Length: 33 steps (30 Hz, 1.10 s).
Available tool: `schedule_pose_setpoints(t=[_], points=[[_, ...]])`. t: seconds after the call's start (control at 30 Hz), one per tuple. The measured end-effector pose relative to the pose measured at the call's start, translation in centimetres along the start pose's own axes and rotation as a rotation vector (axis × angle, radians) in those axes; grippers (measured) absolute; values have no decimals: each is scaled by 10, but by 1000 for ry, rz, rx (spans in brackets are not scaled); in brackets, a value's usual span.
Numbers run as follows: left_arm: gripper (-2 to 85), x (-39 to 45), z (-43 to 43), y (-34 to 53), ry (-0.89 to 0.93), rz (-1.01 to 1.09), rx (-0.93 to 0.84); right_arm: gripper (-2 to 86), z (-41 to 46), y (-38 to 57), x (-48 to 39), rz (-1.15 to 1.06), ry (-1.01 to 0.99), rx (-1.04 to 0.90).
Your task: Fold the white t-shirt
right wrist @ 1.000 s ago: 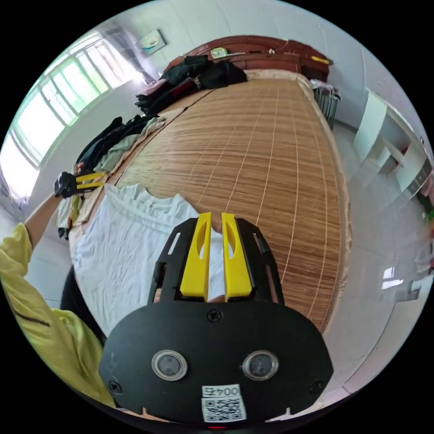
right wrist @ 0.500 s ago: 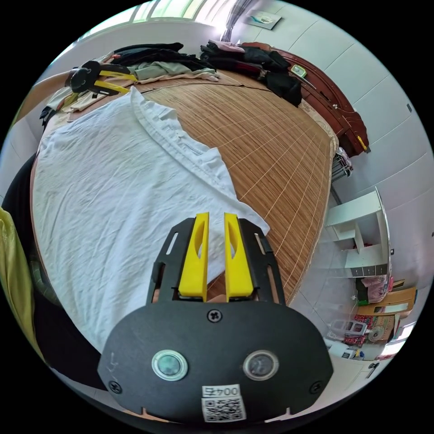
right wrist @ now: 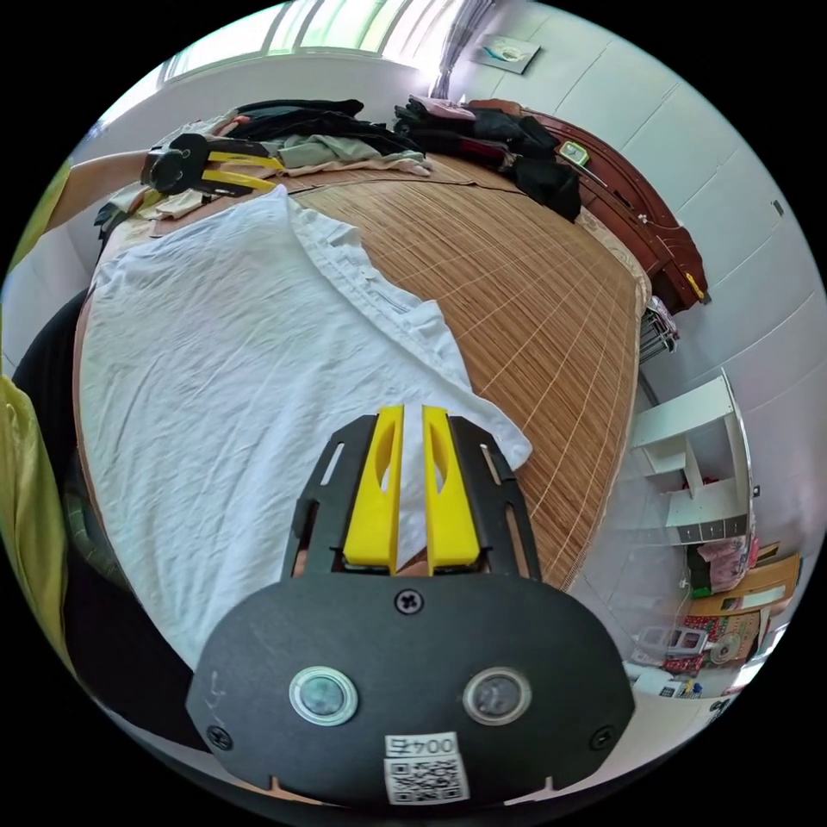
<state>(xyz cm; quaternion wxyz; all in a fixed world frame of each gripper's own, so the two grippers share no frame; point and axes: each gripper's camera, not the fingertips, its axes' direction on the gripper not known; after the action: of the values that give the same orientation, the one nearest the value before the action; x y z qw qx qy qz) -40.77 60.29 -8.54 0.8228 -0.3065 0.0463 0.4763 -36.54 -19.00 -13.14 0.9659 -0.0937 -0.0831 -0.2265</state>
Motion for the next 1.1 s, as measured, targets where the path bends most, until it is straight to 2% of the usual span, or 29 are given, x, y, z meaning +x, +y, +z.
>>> schedule_pose_setpoints(t=[0.13,0.37,0.6,0.73,0.8,0.87,0.97,1.1], points=[[103,0,12,-9,20,-15,-31,54,6,-14,-5,-2,9,5],[107,0,22,-7,39,-9,-29,91,19,-33,-18,-87,205,-19],[100,-19,38,-7,86,-74,-53,67,41,-56,-17,-190,195,-63],[65,-35,60,-5,141,-164,-136,49,60,-67,13,-42,171,-94],[89,-38,76,-2,201,-209,-199,45,73,-66,32,73,128,-131],[91,-39,78,2,180,-225,-216,50,90,-58,45,173,95,-192],[71,-51,63,8,88,-275,-186,48,75,-40,47,267,99,-108],[33,-63,54,6,183,-351,-122,43,58,-14,36,325,61,0]])
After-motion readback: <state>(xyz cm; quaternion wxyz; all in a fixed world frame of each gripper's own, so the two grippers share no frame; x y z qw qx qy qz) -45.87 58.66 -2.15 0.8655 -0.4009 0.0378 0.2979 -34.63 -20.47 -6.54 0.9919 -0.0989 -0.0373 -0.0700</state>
